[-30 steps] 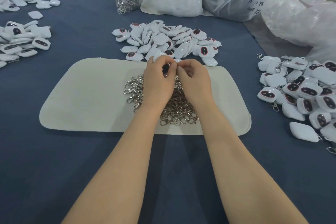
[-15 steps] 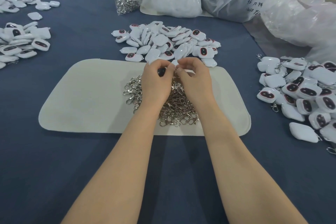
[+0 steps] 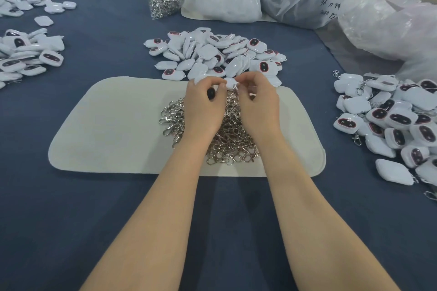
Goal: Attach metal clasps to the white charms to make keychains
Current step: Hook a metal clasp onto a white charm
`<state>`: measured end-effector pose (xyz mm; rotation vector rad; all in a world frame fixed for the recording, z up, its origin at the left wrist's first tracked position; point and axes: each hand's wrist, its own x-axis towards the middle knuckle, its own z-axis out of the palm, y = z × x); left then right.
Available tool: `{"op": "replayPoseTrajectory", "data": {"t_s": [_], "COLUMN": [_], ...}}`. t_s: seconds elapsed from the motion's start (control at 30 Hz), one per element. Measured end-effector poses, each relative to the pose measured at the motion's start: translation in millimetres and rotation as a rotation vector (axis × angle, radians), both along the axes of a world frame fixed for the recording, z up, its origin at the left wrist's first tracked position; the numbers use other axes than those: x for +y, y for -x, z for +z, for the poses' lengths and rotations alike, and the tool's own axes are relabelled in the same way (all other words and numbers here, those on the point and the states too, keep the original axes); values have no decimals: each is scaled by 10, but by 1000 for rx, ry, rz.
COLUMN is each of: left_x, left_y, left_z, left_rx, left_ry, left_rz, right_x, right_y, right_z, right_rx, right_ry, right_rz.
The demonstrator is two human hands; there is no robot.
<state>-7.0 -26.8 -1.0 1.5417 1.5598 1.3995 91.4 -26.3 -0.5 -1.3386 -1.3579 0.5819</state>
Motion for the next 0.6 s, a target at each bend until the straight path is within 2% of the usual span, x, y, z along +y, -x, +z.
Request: {"op": "replayPoseTrajectory", "data": {"t_s": [0.17, 0.33, 0.47, 0.6], "left_x": [16, 27, 42, 57], "left_y": [-9, 3, -5, 8], "left_z": [-20, -28, -47, -33], "left_rx": [87, 121, 86, -93], "left_ry": [-6, 9, 28, 45], "left_rz": [-33, -35, -46, -36], "right_x": [-9, -19, -30, -22], "right_y": [-18, 5, 20, 8], "right_z": [-14, -4, 17, 23], "right_rx": [-136, -160, -40, 93], "right_ry": [-75, -118, -91, -43], "right_rz": [26, 21, 14, 0]}}
